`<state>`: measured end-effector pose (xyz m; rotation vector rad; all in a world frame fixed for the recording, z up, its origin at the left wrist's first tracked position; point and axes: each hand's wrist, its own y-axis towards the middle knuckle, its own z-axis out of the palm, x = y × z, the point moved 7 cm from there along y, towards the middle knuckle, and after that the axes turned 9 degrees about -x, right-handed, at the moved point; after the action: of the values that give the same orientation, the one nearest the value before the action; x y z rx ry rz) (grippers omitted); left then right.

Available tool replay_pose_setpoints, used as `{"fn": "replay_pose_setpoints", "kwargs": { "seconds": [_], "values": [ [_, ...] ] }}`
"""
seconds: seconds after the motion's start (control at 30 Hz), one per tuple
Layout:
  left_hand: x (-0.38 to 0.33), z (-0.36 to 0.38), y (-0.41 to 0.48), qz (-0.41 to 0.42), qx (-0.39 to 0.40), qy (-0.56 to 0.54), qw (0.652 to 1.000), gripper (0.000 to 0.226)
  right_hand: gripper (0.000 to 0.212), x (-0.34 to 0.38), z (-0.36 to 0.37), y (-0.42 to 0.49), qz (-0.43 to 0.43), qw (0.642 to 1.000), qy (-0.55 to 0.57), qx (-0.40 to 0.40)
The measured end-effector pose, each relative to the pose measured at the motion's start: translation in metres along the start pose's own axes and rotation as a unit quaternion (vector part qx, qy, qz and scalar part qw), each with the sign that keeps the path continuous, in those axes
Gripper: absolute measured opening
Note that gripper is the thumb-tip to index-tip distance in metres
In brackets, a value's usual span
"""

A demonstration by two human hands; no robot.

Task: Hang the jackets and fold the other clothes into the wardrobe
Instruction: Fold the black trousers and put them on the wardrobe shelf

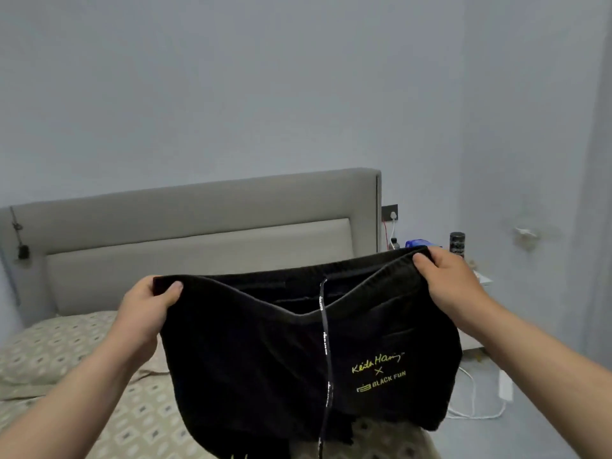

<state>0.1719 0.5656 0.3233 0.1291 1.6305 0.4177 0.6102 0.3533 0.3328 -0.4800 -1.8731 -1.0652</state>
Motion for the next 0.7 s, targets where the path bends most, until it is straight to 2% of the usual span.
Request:
{"fn": "replay_pose_setpoints", "kwargs": {
  "seconds": [0.07,0.13,0.2,0.27,0.3,0.43,0.57,0.7],
  "values": [
    [-0.033,-0.004,0.009,0.018,0.017,-0.018,1.0,0.013,0.028,0.027,-0.012,0.009,-0.003,1.0,0.004,-0.022],
    [-0.066,-0.01,0.014,0.047,0.026,-0.031,0.998,0.013,0.028,0.054,-0.022,0.013,-0.014,1.0,0.015,-0.011],
    [-0.093,-0.017,0.015,0.073,0.019,-0.04,0.996,0.015,0.022,0.078,-0.027,0.011,-0.023,0.998,0.041,0.049],
    [-0.111,-0.027,0.014,0.088,0.011,-0.05,0.995,0.018,0.003,0.1,-0.03,0.005,-0.039,0.991,0.043,0.12],
    [-0.117,-0.032,0.014,0.09,0.012,-0.053,0.994,0.018,0.003,0.108,-0.033,0.004,-0.045,0.989,0.039,0.135],
    [-0.129,-0.048,0.017,0.092,0.029,-0.058,0.994,0.021,0.016,0.118,-0.043,0.011,-0.01,0.989,0.066,0.132],
    [-0.111,-0.037,0.019,0.085,0.026,-0.025,0.996,0.019,0.017,0.095,-0.03,0.018,0.016,0.992,0.037,0.123],
    [-0.034,-0.01,0.013,0.048,0.037,0.043,0.997,0.014,0.02,0.023,0.002,0.013,0.016,0.986,-0.114,0.118]
  ]
}}
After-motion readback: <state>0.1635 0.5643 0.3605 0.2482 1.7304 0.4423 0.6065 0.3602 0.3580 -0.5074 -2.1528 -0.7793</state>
